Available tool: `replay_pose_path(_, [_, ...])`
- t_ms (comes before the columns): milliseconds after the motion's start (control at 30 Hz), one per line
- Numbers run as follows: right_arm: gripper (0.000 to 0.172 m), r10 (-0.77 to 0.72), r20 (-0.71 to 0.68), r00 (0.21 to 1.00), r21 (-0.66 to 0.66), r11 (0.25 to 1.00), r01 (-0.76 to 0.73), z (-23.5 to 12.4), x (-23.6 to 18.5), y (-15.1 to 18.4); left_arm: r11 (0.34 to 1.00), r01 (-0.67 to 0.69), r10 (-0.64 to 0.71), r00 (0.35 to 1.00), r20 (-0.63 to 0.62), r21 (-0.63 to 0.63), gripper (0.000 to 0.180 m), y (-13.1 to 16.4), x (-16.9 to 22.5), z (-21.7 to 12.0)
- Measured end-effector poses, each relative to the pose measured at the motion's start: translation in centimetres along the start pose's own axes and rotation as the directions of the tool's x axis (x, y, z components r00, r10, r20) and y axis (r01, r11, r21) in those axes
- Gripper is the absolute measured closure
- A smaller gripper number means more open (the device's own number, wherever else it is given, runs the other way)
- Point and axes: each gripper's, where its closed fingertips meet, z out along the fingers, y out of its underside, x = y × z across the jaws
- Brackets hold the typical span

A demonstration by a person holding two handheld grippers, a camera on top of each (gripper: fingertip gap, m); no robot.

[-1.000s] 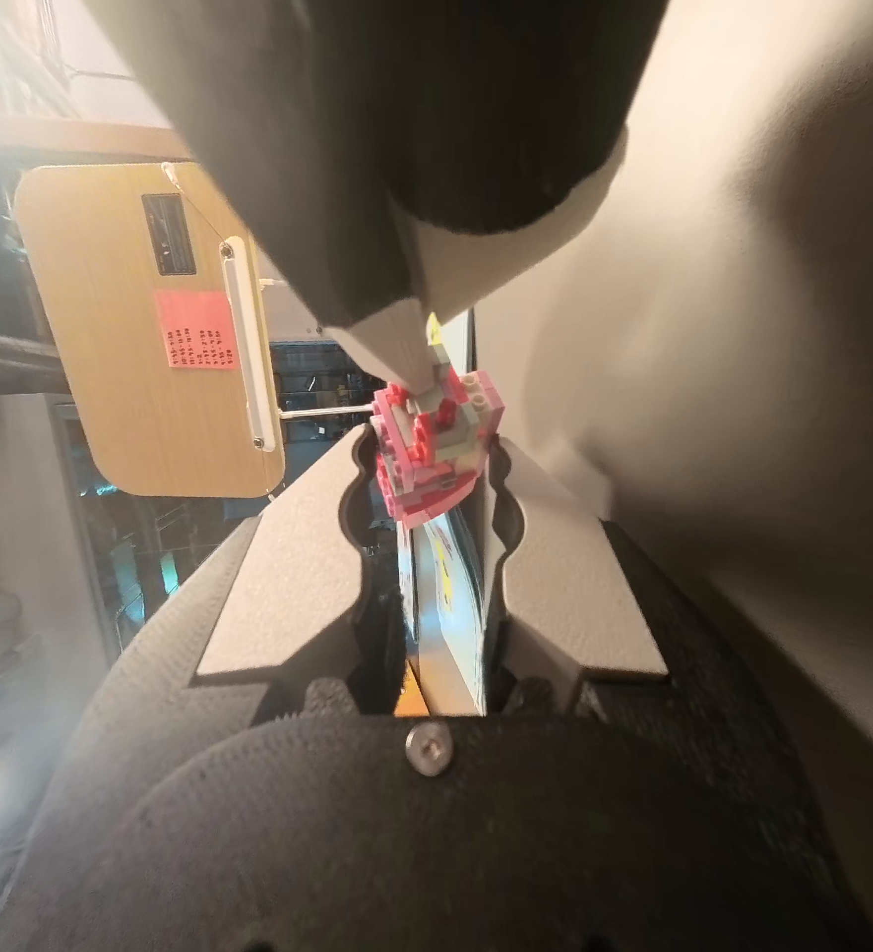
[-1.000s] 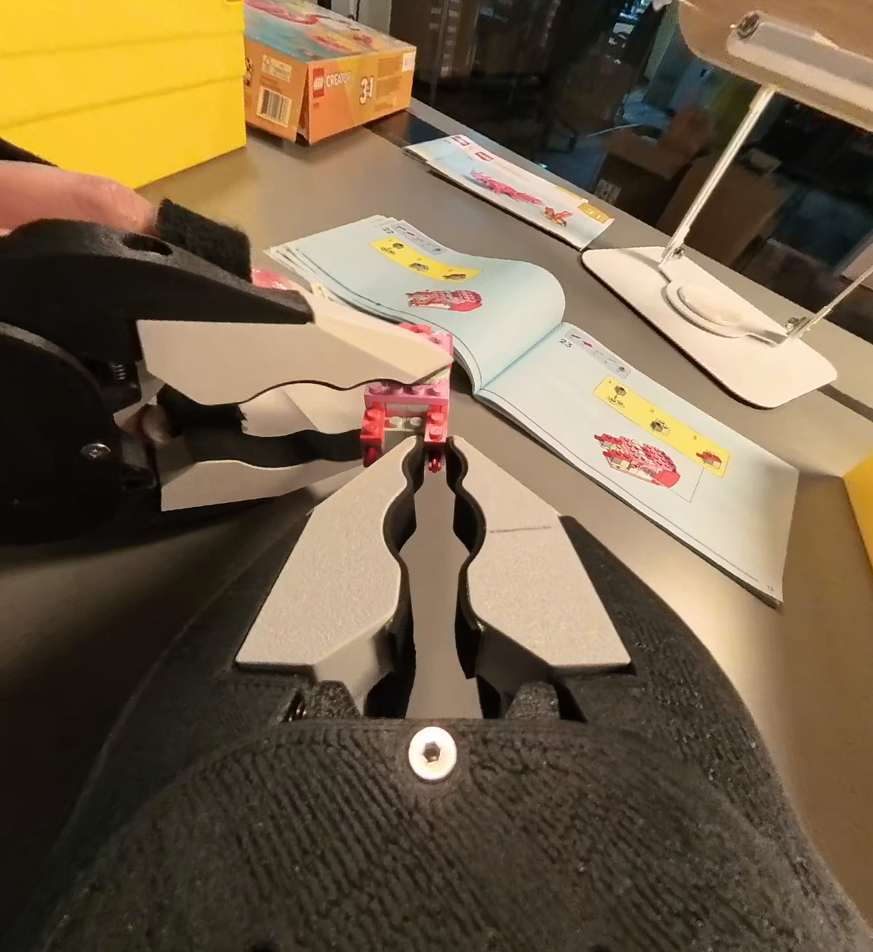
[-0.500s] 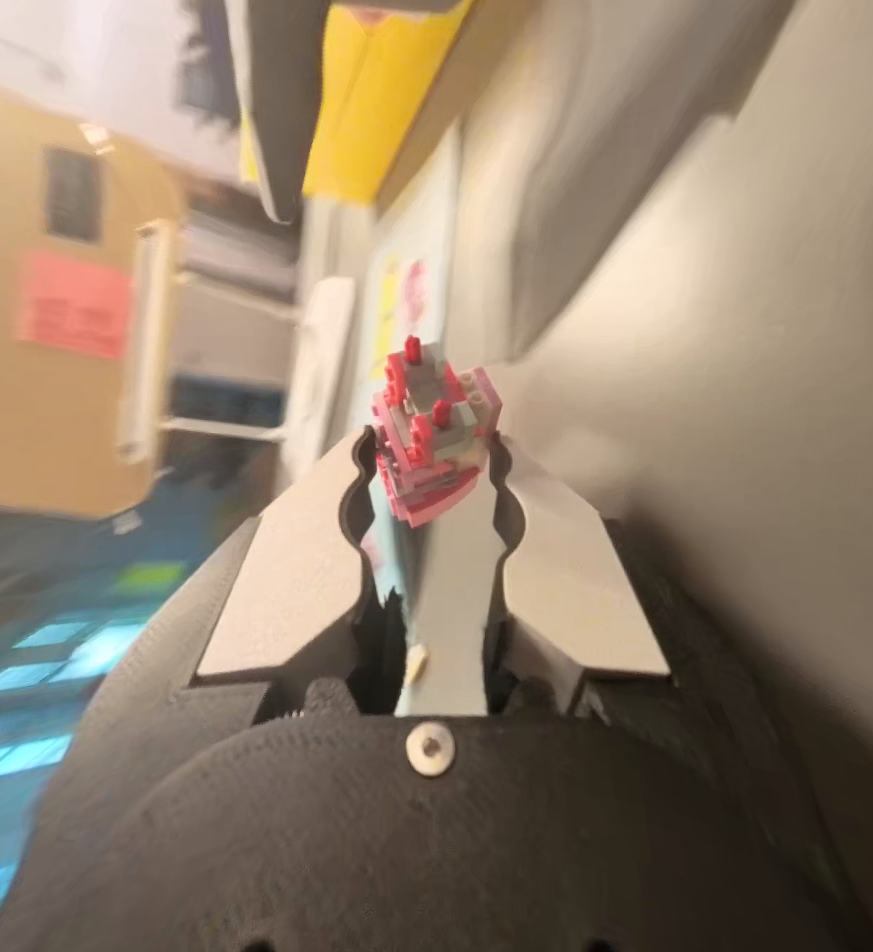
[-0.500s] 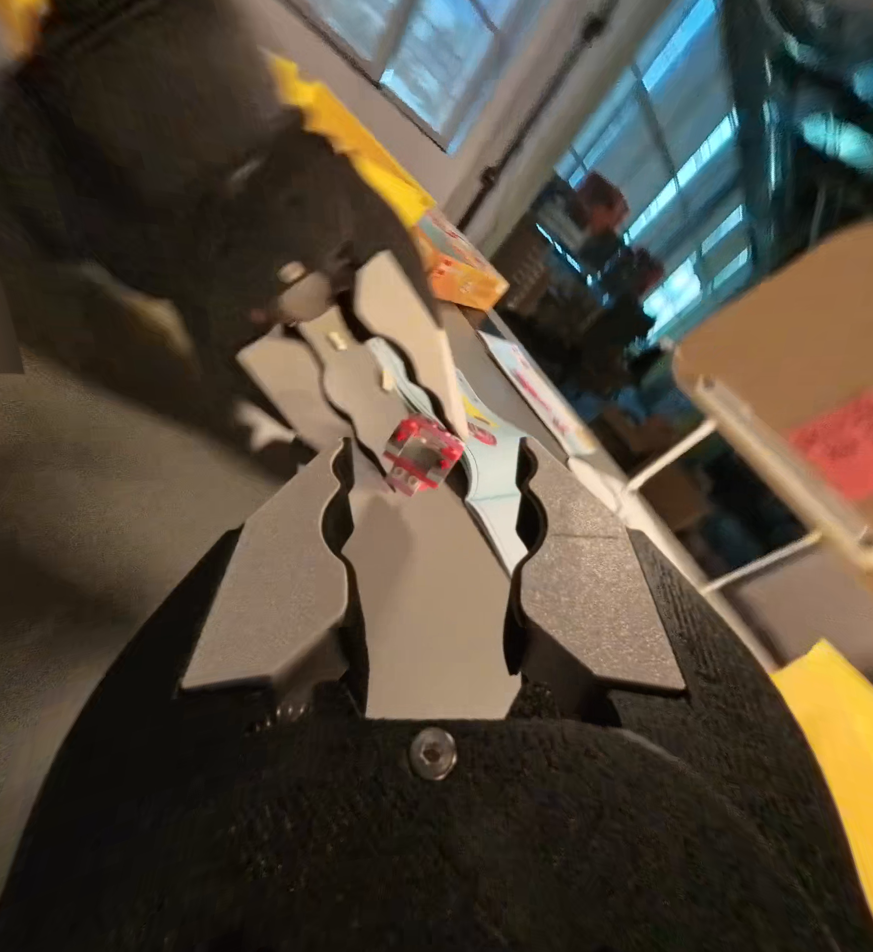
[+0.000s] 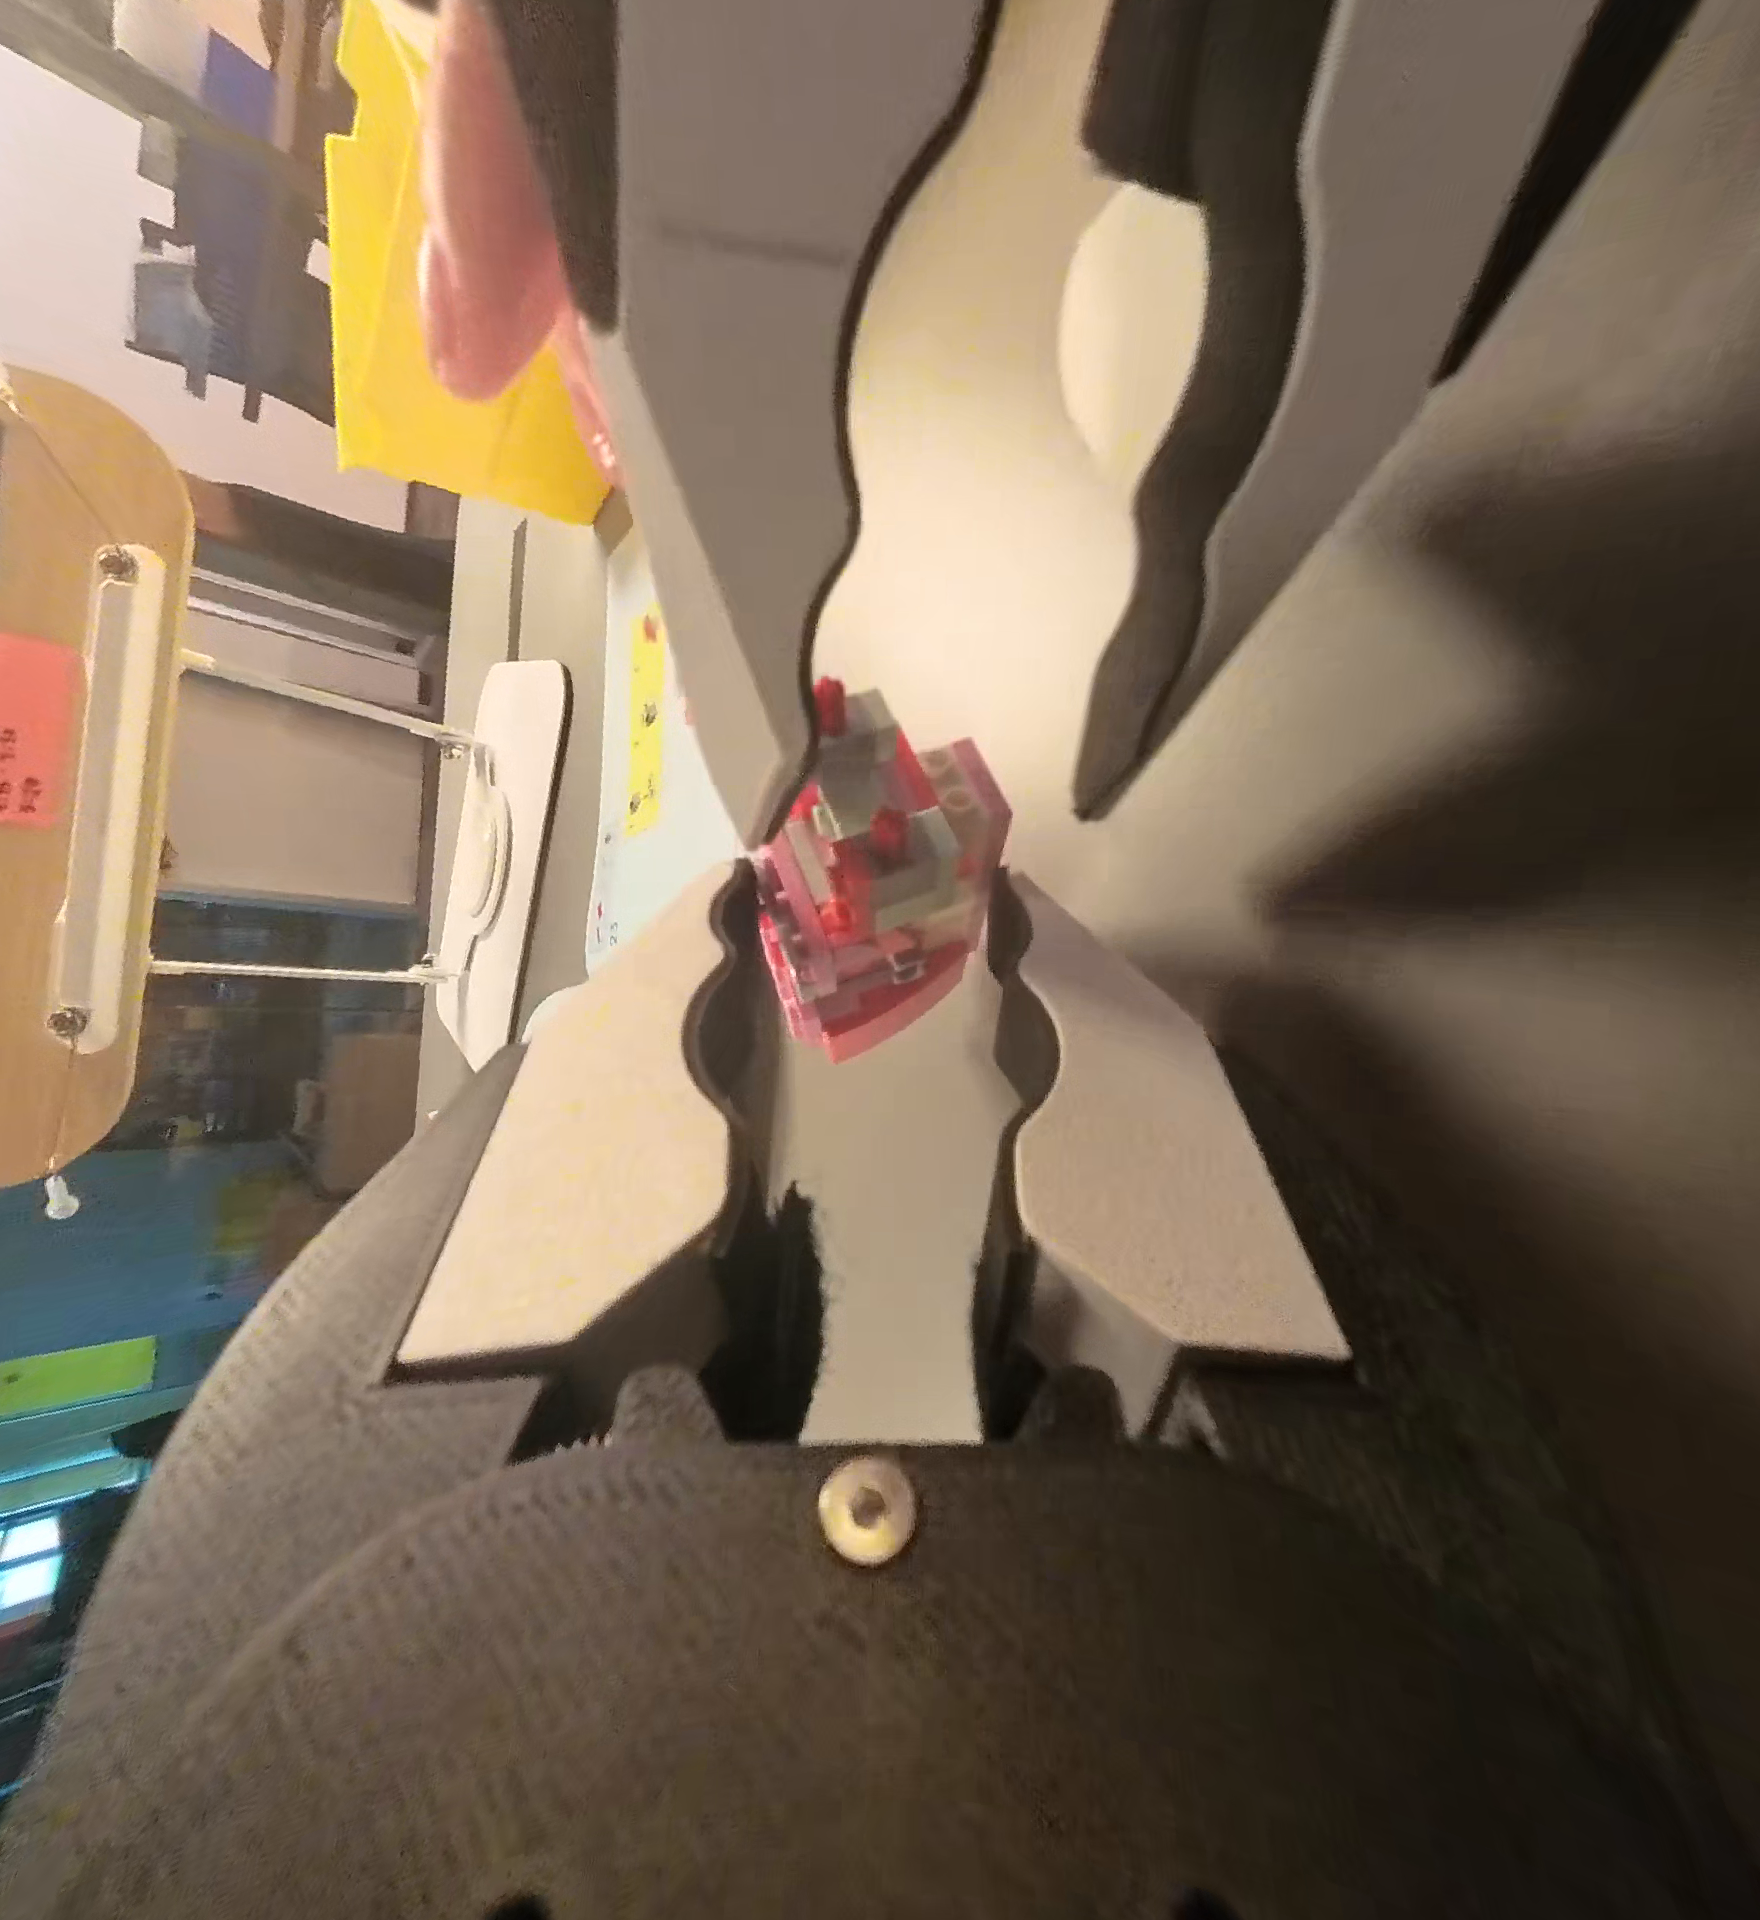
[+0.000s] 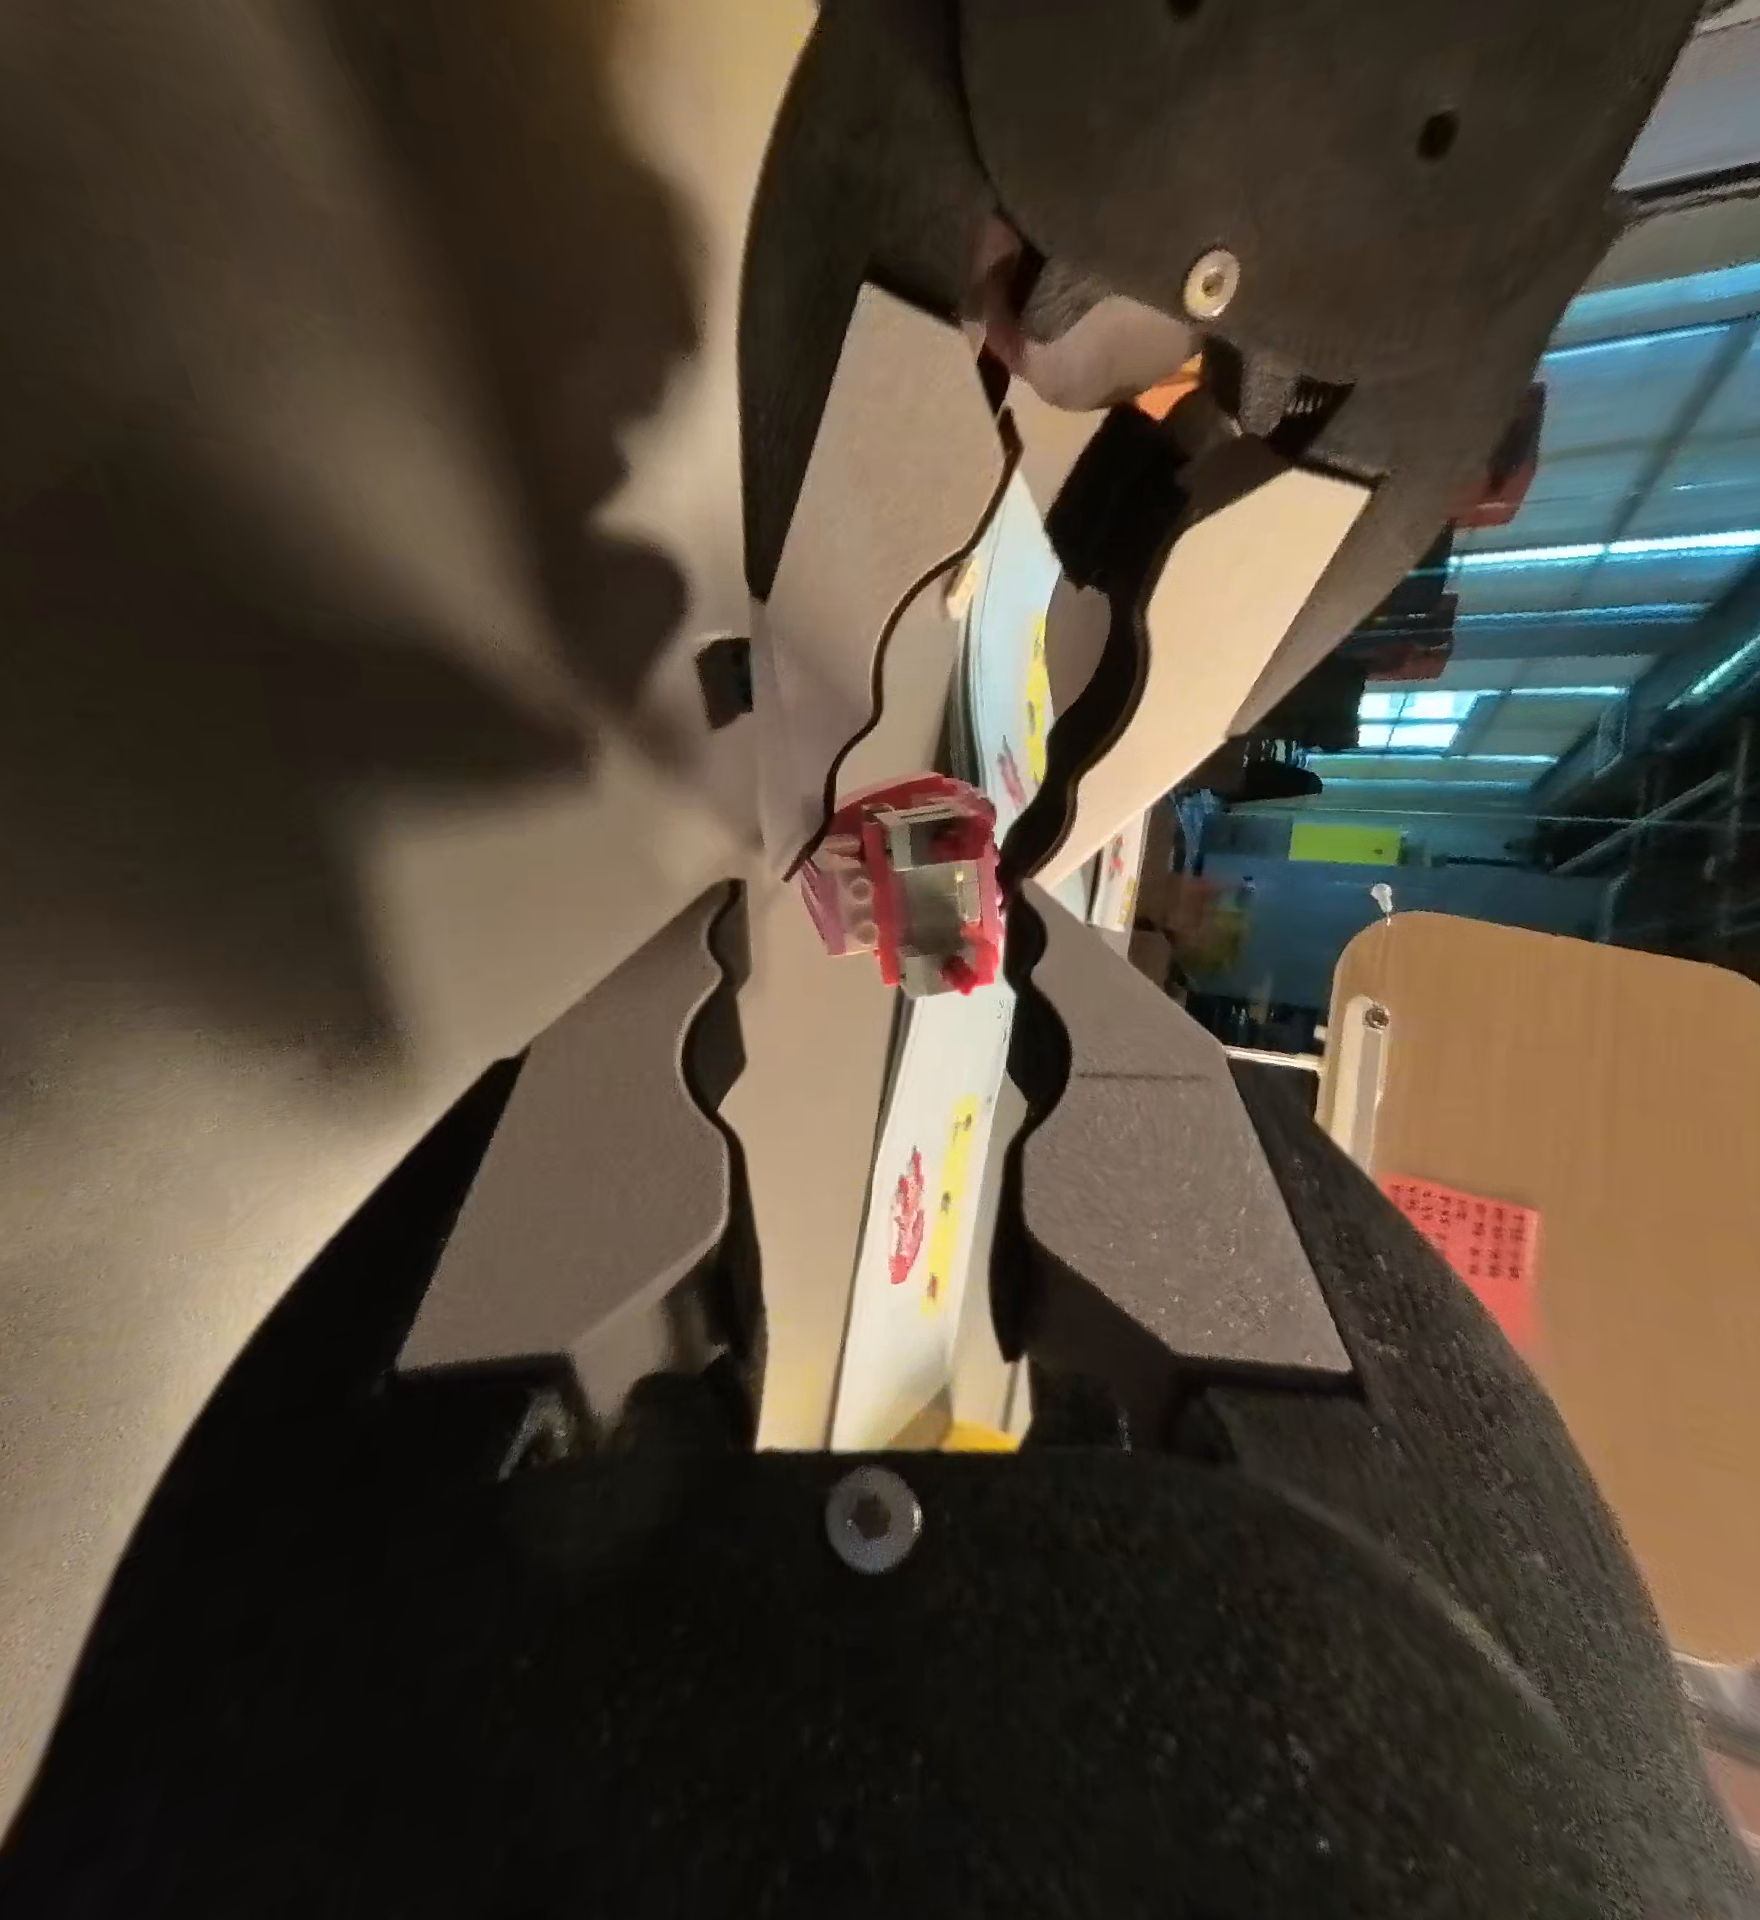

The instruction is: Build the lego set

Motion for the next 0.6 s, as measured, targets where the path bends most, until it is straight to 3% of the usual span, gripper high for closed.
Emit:
replay_pose_path(267, [0.145,-0.099,0.085,0.991,-0.056,0.993,0.104,0.17,-0.23,0.12,1.000,-0.026,0.025,1.000,-0.015,-0.014,0.137,-0.06,0.46,0.00])
replay_pose_path(600, [0.146,-0.090,0.132,0.987,-0.060,0.993,0.098,-0.09,-0.47,0.21,1.000,-0.020,0.019,0.999,-0.027,-0.013,0.137,-0.22,0.77,0.10])
